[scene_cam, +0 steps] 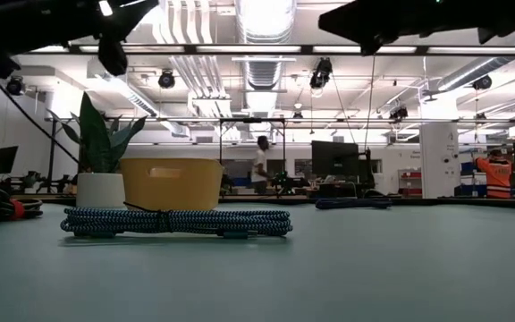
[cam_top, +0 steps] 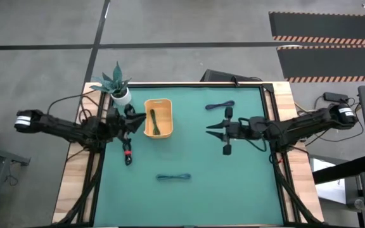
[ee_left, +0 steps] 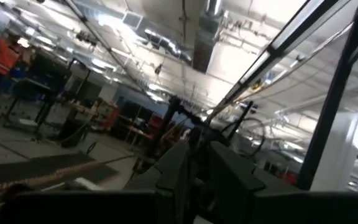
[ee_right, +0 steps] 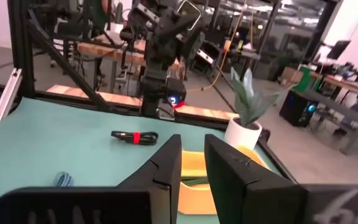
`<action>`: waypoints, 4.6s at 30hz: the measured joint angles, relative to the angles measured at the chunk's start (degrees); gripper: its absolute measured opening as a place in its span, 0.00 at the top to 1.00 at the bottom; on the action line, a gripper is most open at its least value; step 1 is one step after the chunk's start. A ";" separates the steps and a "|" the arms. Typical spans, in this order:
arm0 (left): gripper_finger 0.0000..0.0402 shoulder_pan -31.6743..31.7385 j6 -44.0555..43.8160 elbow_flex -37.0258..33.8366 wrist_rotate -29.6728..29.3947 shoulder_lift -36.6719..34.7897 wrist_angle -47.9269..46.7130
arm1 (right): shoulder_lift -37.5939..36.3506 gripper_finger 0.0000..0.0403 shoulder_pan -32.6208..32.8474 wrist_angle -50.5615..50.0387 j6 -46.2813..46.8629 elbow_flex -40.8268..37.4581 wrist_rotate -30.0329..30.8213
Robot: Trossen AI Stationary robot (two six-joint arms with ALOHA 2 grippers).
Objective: Pick and place USB-C Cables
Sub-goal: Put the black USB cable into the yellow bin
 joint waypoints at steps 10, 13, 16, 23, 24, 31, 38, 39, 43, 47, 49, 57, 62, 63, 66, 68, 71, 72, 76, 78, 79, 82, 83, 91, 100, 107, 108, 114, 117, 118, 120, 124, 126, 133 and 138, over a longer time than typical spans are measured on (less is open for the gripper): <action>0.87 -5.50 -2.76 9.74 -0.73 8.96 -0.13 | -5.28 0.86 0.00 0.94 -1.38 -2.67 -0.20; 0.87 -7.87 -4.33 12.35 -2.65 11.93 -1.55 | -5.26 0.85 0.00 0.75 -2.01 -2.77 -1.66; 0.87 -10.14 -6.36 15.32 -5.54 14.90 -3.64 | -5.23 0.85 0.02 0.74 -2.37 -2.94 -2.85; 0.87 -12.80 -29.36 24.21 -9.06 18.24 -29.86 | -5.23 0.85 0.02 0.78 -3.56 -3.10 -2.93; 0.87 -13.11 -33.81 25.85 -8.94 17.72 -36.73 | -5.23 0.85 0.00 0.77 -3.63 -3.16 -2.93; 0.94 -18.65 -59.78 40.47 -6.71 16.60 -88.13 | -5.48 0.85 0.02 0.75 -3.41 -3.28 -3.03; 1.00 -25.09 -79.84 42.76 -4.30 20.09 -112.99 | -6.32 0.85 0.02 0.58 -2.78 -3.28 -3.28; 1.00 -25.50 -82.09 42.62 -3.07 20.55 -114.99 | -6.32 0.85 0.02 0.43 -2.73 -3.28 -3.28; 1.00 -26.53 -88.59 42.81 3.25 22.78 -121.35 | -6.26 0.85 0.02 0.11 -2.36 -3.30 -3.30; 1.00 -26.61 -91.84 43.38 9.15 25.16 -126.72 | -6.26 0.85 0.02 -0.56 -2.36 -3.32 -3.32; 1.00 -26.61 -92.96 43.51 11.20 26.25 -129.20 | -6.26 0.85 0.02 -0.52 -2.37 -3.32 -3.30; 1.00 -26.53 -92.99 43.02 11.14 28.13 -131.45 | -6.24 0.85 0.02 -0.61 -2.39 -3.32 -3.23; 1.00 -25.91 -92.96 41.29 10.71 28.48 -132.10 | -6.24 0.85 0.02 -0.66 -2.39 -3.32 -3.21; 1.00 -25.69 -92.94 40.90 10.46 28.37 -131.90 | -6.24 0.85 0.02 -0.68 -2.45 -3.32 -3.21; 0.96 -24.93 -92.71 39.50 9.17 27.84 -131.53 | -6.24 0.85 0.02 -0.70 -2.71 -3.32 -3.19; 0.91 -24.42 -92.57 38.38 8.82 27.28 -131.58 | -6.24 0.85 0.01 -0.70 -2.82 -3.32 -3.19; 0.81 -23.90 -92.86 36.79 7.41 27.11 -131.56 | -6.24 0.85 0.00 -0.74 -2.88 -3.32 -3.19; 0.77 -23.64 -92.99 36.28 7.41 27.11 -131.50 | -6.22 0.85 0.00 -0.76 -2.92 -3.32 -3.17; 0.60 -22.21 -95.84 34.08 7.65 27.11 -131.27 | -6.21 0.85 0.00 -0.98 -3.16 -3.32 -3.17; 0.53 -21.56 -95.86 33.16 7.55 27.11 -131.28 | -6.21 0.85 0.00 -0.99 -3.51 -3.32 -3.15; 0.50 -21.39 -95.87 32.88 7.12 27.20 -131.27 | -6.21 0.85 0.00 -1.00 -3.52 -3.32 -3.15; 0.46 -20.83 -95.85 32.10 4.68 27.39 -130.10 | -6.21 0.85 0.00 -1.03 -3.52 -3.32 -3.15; 0.46 -20.54 -95.83 31.86 4.05 27.39 -129.38 | -6.21 0.85 0.00 -1.03 -3.52 -3.32 -3.15; 0.45 -19.71 -95.87 28.94 2.80 27.39 -125.32 | -6.19 0.85 -0.02 -2.08 -3.69 -3.32 -2.66; 0.45 -18.99 -96.41 25.82 -0.04 27.39 -121.68 | -6.19 0.85 -0.02 -2.23 -3.90 -3.32 -2.62; 0.45 -19.01 -97.45 22.71 -0.16 27.39 -118.23 | -6.19 0.85 -0.02 -2.25 -3.92 -3.32 -2.62; 0.45 -18.99 -97.47 22.44 -0.18 27.39 -118.15 | -6.19 0.85 -0.02 -2.25 -3.92 -3.32 -2.62; 0.45 -19.01 -97.51 21.26 -0.20 27.39 -117.98 | -6.19 0.85 -0.02 -2.25 -3.92 -3.32 -2.63; 0.49 -19.01 -97.51 21.12 -0.20 27.39 -118.01 | -6.19 0.85 -0.02 -2.25 -3.92 -3.32 -2.62; 0.50 -19.01 -97.51 21.12 -0.20 27.39 -117.98 | -6.19 0.85 -0.02 -2.25 -3.89 -3.32 -2.62; 0.54 -19.01 -97.51 21.12 -0.18 27.39 -117.96 | -6.19 0.85 -0.02 -2.25 -3.91 -3.32 -2.62; 0.61 -19.01 -97.53 21.09 0.30 27.73 -117.72 | -6.19 0.85 -0.02 -2.25 -3.89 -3.32 -2.62; 0.64 -19.01 -97.51 21.10 0.48 28.09 -117.57 | -6.19 0.85 -0.02 -2.25 -3.91 -3.32 -2.62; 0.74 -19.01 -97.49 21.33 0.85 30.22 -116.04 | -6.19 0.85 -0.02 -2.25 -3.78 -3.32 -2.64; 0.81 -19.03 -97.47 21.91 0.81 31.39 -116.04 | -6.19 0.85 -0.02 -2.27 -3.74 -3.32 -2.64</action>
